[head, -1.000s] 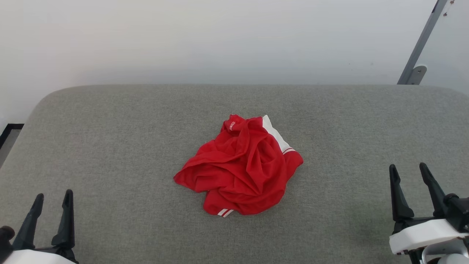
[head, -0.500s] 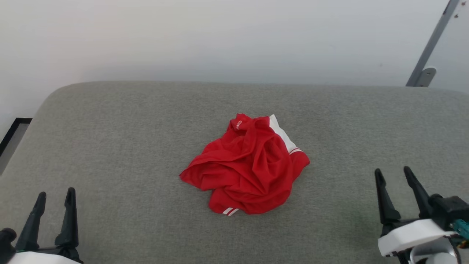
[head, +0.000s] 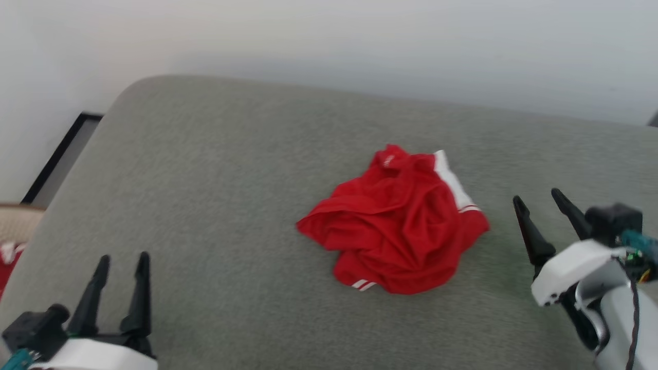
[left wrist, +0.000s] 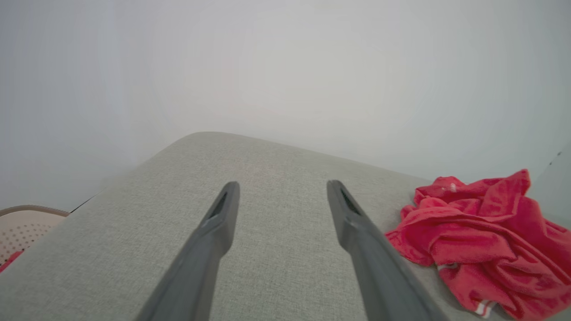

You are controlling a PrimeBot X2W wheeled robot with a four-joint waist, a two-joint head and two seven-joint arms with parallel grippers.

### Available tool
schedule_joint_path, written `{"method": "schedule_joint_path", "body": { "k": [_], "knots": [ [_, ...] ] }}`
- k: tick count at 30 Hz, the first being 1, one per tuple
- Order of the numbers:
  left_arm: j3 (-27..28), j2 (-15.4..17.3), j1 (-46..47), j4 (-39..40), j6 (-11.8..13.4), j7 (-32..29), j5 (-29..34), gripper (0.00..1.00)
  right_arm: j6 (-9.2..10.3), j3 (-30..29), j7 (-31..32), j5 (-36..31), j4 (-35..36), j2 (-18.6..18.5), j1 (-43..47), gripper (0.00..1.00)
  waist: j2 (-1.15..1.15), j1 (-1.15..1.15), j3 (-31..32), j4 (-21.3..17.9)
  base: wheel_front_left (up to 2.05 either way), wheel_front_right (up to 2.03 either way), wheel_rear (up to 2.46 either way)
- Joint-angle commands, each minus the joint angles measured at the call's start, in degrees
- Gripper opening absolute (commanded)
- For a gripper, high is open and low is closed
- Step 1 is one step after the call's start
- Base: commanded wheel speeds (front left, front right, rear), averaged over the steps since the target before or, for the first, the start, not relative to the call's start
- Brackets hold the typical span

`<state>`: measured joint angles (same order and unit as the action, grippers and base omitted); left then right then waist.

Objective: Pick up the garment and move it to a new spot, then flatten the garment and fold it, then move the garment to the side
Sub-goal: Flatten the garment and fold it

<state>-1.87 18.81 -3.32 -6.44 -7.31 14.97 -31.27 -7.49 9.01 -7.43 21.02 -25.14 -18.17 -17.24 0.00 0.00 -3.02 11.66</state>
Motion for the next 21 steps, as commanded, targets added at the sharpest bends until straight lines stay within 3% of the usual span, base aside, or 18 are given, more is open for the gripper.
{"method": "schedule_joint_path", "body": {
  "k": [1,12,21],
  "knots": [
    [-0.6,-0.2,1.2,-0.1,-0.2,0.3,0.3,1.00,0.00,0.3,0.9,0.4,-0.9,-0.6,-1.6,1.00,0.00,0.00,-2.1,2.6,0.00,0.00,0.00],
    [-5.2,-2.1,6.1,-1.4,-0.2,0.3,0.4,1.00,0.00,7.2,13.3,4.5,-12.6,-5.8,-14.4,1.00,0.00,0.00,-8.3,9.3,0.00,0.00,0.00],
    [-7.6,-3.3,9.1,-2.2,-0.2,0.3,-0.3,1.00,0.00,16.9,28.9,9.4,-19.4,-8.7,-21.5,1.00,0.00,0.00,-11.6,12.3,0.00,0.00,0.00]
  ]
}}
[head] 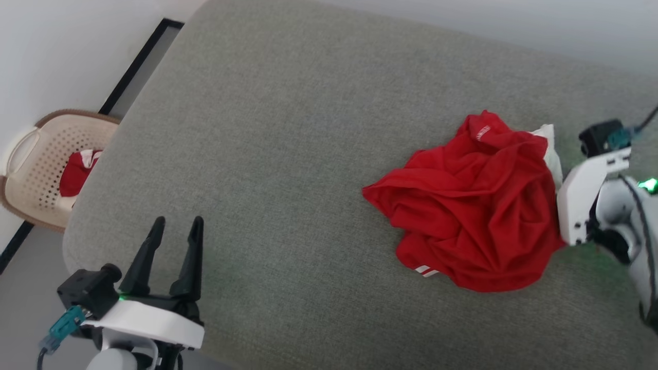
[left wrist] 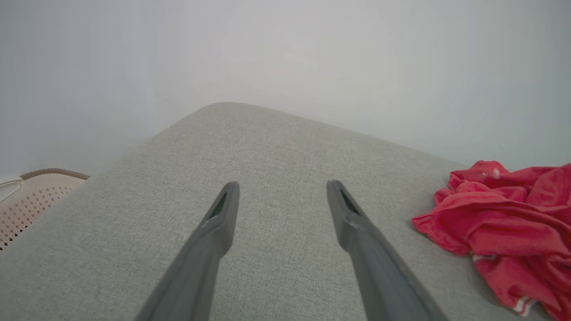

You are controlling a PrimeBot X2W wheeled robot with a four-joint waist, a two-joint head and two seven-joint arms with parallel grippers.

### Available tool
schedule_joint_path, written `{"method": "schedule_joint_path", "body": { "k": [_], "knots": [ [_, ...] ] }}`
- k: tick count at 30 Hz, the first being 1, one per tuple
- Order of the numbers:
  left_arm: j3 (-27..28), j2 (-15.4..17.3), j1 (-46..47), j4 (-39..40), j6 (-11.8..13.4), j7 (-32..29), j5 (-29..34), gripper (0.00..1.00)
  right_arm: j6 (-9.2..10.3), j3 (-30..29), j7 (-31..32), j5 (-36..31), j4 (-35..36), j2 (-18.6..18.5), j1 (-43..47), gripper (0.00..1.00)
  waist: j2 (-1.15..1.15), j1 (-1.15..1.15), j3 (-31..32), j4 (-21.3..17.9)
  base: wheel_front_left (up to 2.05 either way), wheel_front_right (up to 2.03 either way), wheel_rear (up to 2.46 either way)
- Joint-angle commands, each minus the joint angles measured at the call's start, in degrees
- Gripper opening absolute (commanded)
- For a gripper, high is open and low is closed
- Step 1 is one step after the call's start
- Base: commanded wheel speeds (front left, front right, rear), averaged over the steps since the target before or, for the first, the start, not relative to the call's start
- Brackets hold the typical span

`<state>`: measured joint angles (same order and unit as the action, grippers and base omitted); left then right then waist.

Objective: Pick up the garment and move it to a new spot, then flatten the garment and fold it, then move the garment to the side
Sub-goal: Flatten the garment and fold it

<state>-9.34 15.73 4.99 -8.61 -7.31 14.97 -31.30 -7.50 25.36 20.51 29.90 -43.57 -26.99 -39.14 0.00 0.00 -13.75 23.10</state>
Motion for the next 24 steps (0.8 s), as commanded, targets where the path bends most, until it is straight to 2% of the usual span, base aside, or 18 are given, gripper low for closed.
{"method": "schedule_joint_path", "body": {
  "k": [1,4,5,6,7,11,16,24],
  "knots": [
    [-0.3,-0.3,1.1,-0.2,-0.2,0.3,-0.5,1.00,0.01,1.6,3.4,1.6,-1.9,0.1,0.0,1.00,0.00,0.00,-1.1,1.0,0.00,0.00,0.00],
    [-0.7,-0.4,1.5,-0.7,-0.2,0.3,-0.8,1.00,0.02,4.7,11.3,4.0,-5.2,-0.3,-1.0,1.00,0.00,0.00,-1.6,1.4,0.00,0.00,0.00],
    [-0.8,-0.4,1.7,-0.8,-0.2,0.3,-1.1,1.00,0.03,5.5,14.1,4.7,-6.2,-0.2,-1.3,0.92,0.00,0.00,-1.7,1.4,0.00,0.00,0.00],
    [-0.9,-0.5,1.9,-0.9,-0.2,0.3,-1.2,1.00,0.02,5.9,16.6,5.5,-7.4,-0.1,-1.6,0.40,0.00,0.00,-1.8,1.4,0.00,0.00,0.00],
    [-1.0,-0.5,2.0,-1.0,-0.2,0.3,-1.2,1.00,0.02,6.3,19.2,6.3,-8.3,0.1,-1.8,0.00,0.00,0.00,-1.9,1.4,0.00,0.00,0.00],
    [-0.9,-0.6,2.2,-1.4,-0.2,0.3,-1.6,1.00,0.03,6.8,21.4,8.0,-8.4,-0.8,-5.0,0.00,0.00,0.00,-1.9,1.0,0.00,0.00,0.00],
    [0.7,-0.1,1.1,-1.4,-0.2,0.3,-1.8,1.00,0.16,6.8,20.7,9.2,-5.8,-2.9,-6.9,0.00,0.00,0.00,-0.8,-1.2,0.00,0.00,0.00],
    [3.1,1.0,-0.8,-0.5,-0.2,0.3,-1.4,1.00,0.14,4.7,19.8,12.6,2.0,-7.5,-3.7,0.00,0.00,0.00,1.4,-6.1,0.00,0.00,0.00]
  ]
}}
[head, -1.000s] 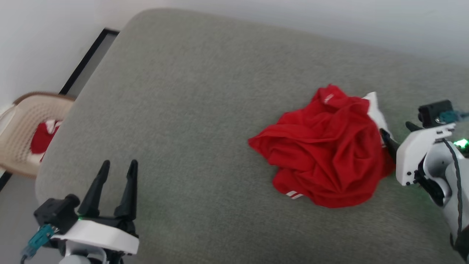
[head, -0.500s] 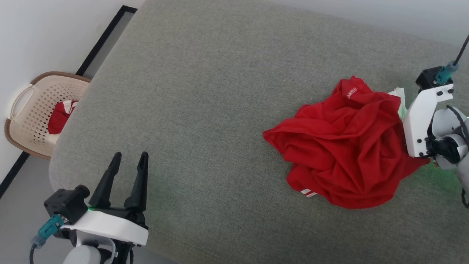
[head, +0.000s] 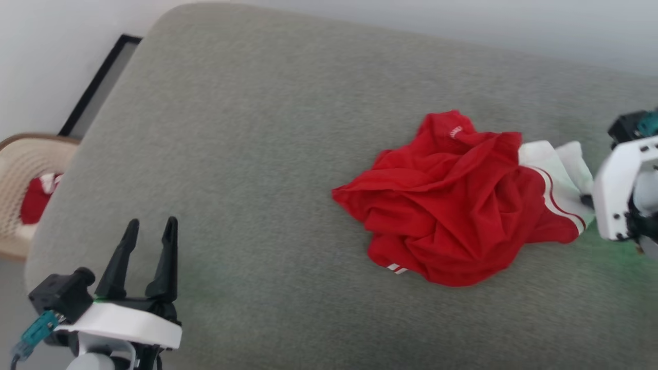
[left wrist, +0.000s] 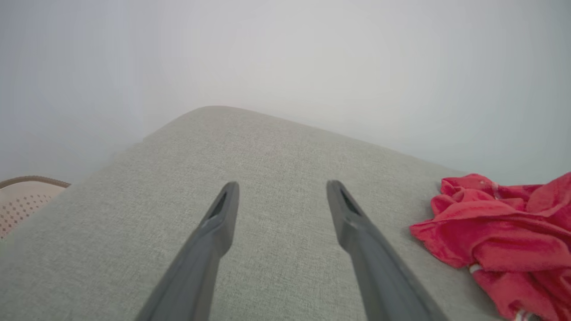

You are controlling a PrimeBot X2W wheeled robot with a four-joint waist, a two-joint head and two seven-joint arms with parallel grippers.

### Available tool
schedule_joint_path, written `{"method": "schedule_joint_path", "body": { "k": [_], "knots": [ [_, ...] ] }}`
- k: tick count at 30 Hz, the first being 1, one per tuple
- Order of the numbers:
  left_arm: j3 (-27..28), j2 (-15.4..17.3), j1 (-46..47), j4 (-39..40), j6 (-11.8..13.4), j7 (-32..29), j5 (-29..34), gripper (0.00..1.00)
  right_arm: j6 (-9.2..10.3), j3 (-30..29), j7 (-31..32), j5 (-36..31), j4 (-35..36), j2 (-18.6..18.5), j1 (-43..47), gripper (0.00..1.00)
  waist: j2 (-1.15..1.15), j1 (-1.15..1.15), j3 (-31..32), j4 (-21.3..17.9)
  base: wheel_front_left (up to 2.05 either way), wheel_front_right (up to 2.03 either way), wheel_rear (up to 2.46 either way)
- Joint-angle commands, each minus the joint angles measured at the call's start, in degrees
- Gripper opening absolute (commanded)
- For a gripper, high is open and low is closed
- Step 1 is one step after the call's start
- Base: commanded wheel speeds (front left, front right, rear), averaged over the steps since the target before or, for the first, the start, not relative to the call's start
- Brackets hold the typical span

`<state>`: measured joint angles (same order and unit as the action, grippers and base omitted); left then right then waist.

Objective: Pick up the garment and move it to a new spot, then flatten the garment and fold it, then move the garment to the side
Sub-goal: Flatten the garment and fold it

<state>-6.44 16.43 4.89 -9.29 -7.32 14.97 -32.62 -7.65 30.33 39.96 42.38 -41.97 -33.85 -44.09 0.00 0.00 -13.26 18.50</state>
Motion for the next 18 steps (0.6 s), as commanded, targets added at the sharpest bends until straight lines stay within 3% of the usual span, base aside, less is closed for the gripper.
{"method": "schedule_joint_path", "body": {
  "k": [1,9,14,18],
  "knots": [
    [0.3,0.5,-0.9,0.2,-0.2,0.3,0.1,1.00,0.29,-0.9,0.5,0.8,1.4,-1.2,2.3,0.00,0.00,0.00,1.2,-2.1,0.00,0.00,0.00],
    [1.2,1.6,-1.6,0.7,-0.2,0.3,0.0,1.00,0.28,-9.3,3.2,2.4,10.5,-3.7,14.8,0.00,0.00,0.00,2.3,-6.6,0.00,0.00,0.00],
    [1.1,2.4,-1.5,0.9,-0.2,0.3,-0.5,1.00,0.29,-17.0,7.3,1.0,16.6,-1.7,26.0,0.00,0.00,0.00,2.5,-8.2,0.00,0.00,0.00],
    [0.5,3.0,-0.9,0.7,-0.2,0.3,-0.9,1.00,0.17,-22.7,7.8,-2.3,21.5,2.7,33.2,0.00,0.00,0.00,2.2,-9.0,0.00,0.00,0.00]
  ]
}}
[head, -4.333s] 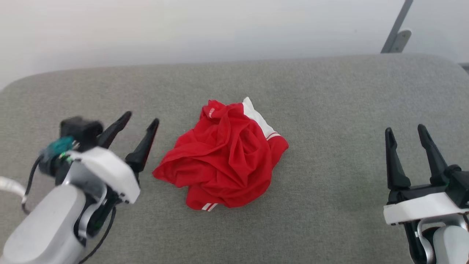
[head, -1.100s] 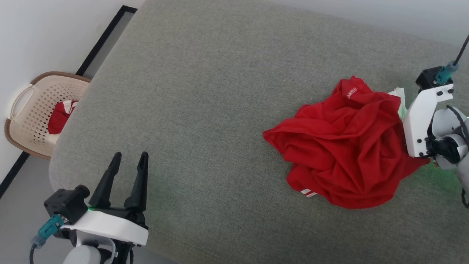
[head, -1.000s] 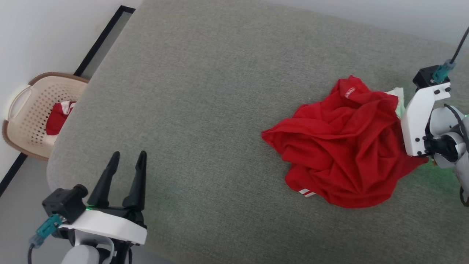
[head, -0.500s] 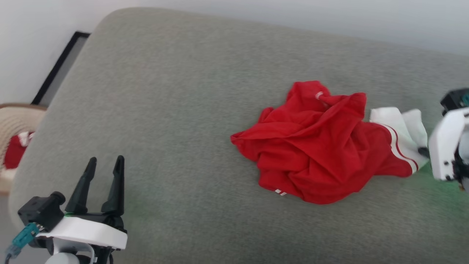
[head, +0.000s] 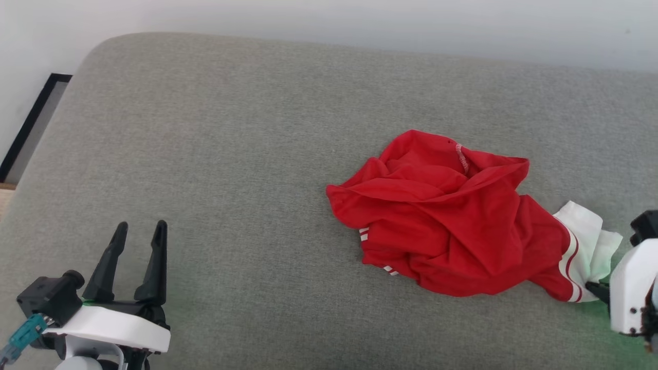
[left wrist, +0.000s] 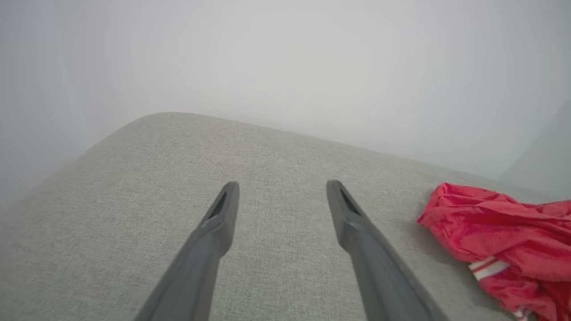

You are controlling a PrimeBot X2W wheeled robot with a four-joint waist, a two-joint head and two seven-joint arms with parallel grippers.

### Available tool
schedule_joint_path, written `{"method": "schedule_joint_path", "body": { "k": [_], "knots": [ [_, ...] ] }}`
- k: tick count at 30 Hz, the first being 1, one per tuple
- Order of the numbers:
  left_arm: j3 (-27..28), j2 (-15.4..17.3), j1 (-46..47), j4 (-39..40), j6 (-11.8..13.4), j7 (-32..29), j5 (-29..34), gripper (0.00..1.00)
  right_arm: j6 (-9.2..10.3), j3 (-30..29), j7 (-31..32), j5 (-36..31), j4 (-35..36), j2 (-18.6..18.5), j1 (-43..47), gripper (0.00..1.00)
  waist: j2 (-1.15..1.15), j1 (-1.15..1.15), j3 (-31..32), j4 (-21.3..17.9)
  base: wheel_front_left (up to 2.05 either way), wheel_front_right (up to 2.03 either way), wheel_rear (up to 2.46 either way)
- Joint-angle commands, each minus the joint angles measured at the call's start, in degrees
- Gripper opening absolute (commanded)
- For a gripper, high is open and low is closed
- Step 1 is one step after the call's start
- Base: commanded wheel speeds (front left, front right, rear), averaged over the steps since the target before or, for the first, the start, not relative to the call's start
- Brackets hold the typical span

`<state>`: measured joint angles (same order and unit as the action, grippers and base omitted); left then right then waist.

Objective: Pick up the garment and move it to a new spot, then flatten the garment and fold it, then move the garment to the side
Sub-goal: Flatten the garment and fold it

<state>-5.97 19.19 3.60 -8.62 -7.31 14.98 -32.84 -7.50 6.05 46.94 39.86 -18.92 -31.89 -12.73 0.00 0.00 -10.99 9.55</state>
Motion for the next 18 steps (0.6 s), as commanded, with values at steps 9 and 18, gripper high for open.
{"method": "schedule_joint_path", "body": {
  "k": [9,18],
  "knots": [
    [-3.1,2.8,2.5,-0.9,-0.2,0.3,-1.9,1.00,0.00,-5.8,-0.7,-8.7,4.4,9.9,5.4,1.00,0.00,0.00,0.6,-2.0,0.00,0.00,0.00],
    [-10.3,9.3,7.9,0.6,-0.2,-4.9,-6.4,1.00,0.00,-9.9,-6.4,-12.5,13.8,13.4,6.4,1.00,0.00,0.00,2.2,-5.1,0.00,0.00,0.00]
  ]
}}
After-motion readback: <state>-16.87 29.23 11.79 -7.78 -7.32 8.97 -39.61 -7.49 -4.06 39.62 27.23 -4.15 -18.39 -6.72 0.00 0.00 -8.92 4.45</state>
